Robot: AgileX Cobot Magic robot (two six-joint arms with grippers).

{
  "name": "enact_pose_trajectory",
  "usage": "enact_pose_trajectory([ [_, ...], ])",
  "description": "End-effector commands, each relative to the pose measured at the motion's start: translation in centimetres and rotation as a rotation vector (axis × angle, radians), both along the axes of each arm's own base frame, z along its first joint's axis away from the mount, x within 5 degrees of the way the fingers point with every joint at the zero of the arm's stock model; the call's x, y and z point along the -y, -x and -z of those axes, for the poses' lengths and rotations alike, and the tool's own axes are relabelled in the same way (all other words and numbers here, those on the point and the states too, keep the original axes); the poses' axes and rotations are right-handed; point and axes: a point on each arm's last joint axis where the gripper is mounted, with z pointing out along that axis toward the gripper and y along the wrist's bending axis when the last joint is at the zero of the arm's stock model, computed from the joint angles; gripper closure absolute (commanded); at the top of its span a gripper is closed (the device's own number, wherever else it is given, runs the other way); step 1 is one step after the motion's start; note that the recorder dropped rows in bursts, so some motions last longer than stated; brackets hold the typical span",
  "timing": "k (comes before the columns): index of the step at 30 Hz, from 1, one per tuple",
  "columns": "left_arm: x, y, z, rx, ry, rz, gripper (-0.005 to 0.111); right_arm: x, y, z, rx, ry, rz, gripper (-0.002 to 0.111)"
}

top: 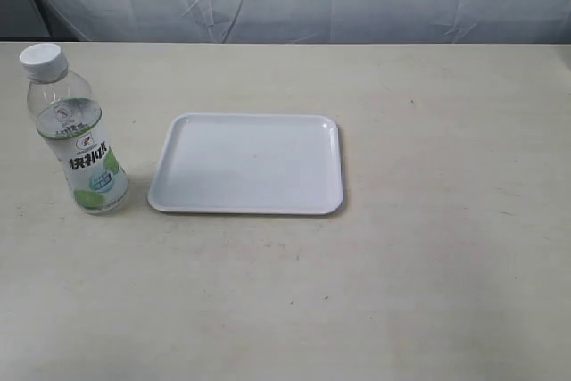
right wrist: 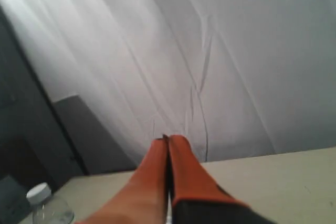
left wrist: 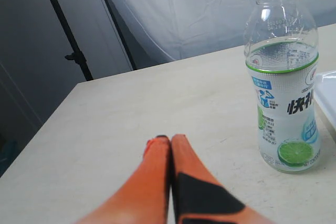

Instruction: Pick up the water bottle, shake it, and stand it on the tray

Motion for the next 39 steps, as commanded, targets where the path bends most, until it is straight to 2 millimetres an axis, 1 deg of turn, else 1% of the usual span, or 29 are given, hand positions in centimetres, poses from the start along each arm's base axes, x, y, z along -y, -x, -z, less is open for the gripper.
enact_pose_trajectory([
  [1,0.0,0.0,0.1,0.001,0.003,-0.002,0.107,-1.2,-3.8,-3.3,0.100,0.186,-0.184,0.109],
  [3,0.0,0.0,0.1,0.001,0.003,-0.002,0.107,-1.9,-5.3,-4.9,0.180,0.222,-0.307,0.101],
  [5,0.0,0.0,0.1,0.001,0.003,-0.002,0.107,-2.7,-6.9,-5.7,0.252,0.245,-0.460,0.084],
  [7,0.0,0.0,0.1,0.001,0.003,-0.002,0.107,-3.7,-8.6,-6.0,0.245,0.228,-0.558,0.062],
  [8,0.0,0.0,0.1,0.001,0.003,-0.002,0.107,-4.2,-9.6,-5.7,0.220,0.220,-0.584,0.052],
  [9,0.0,0.0,0.1,0.001,0.003,-0.002,0.107,-5.0,-10.5,-5.5,0.200,0.223,-0.604,0.045],
  [11,0.0,0.0,0.1,0.001,0.003,-0.002,0.107,-6.8,-11.8,-4.8,0.203,0.282,-0.631,0.040],
  [14,0.0,0.0,0.1,0.001,0.003,-0.002,0.107,-10.3,-13.6,-3.8,0.230,0.427,-0.651,0.040],
  [18,0.0,0.0,0.1,0.001,0.003,-0.002,0.107,-15.8,-15.4,-2.0,0.210,0.566,-0.645,0.040],
  [20,0.0,0.0,0.1,0.001,0.003,-0.002,0.107,-18.3,-16.1,-1.4,0.181,0.604,-0.636,0.040],
  [22,0.0,0.0,0.1,0.001,0.003,-0.002,0.107,-20.4,-16.5,-0.9,0.153,0.617,-0.635,0.040],
  [27,0.0,0.0,0.1,0.001,0.003,-0.002,0.107,-25.3,-16.7,0.4,0.154,0.621,-0.715,0.040],
  [29,0.0,0.0,0.1,0.001,0.003,-0.002,0.107,-27.0,-16.8,1.2,0.151,0.624,-0.740,0.040],
  [34,0.0,0.0,0.1,0.001,0.003,-0.002,0.107,-30.4,-17.5,3.1,0.138,0.648,-0.758,0.040],
  [36,0.0,0.0,0.1,0.001,0.003,-0.002,0.107,-31.6,-17.6,3.5,0.139,0.627,-0.782,0.040],
  [37,0.0,0.0,0.1,0.001,0.003,-0.002,0.107,-32.2,-17.7,4.0,0.125,0.610,-0.789,0.040],
  [39,0.0,0.0,0.1,0.001,0.003,-0.002,0.107,-33.1,-17.9,4.3,0.090,0.554,-0.785,0.040],
])
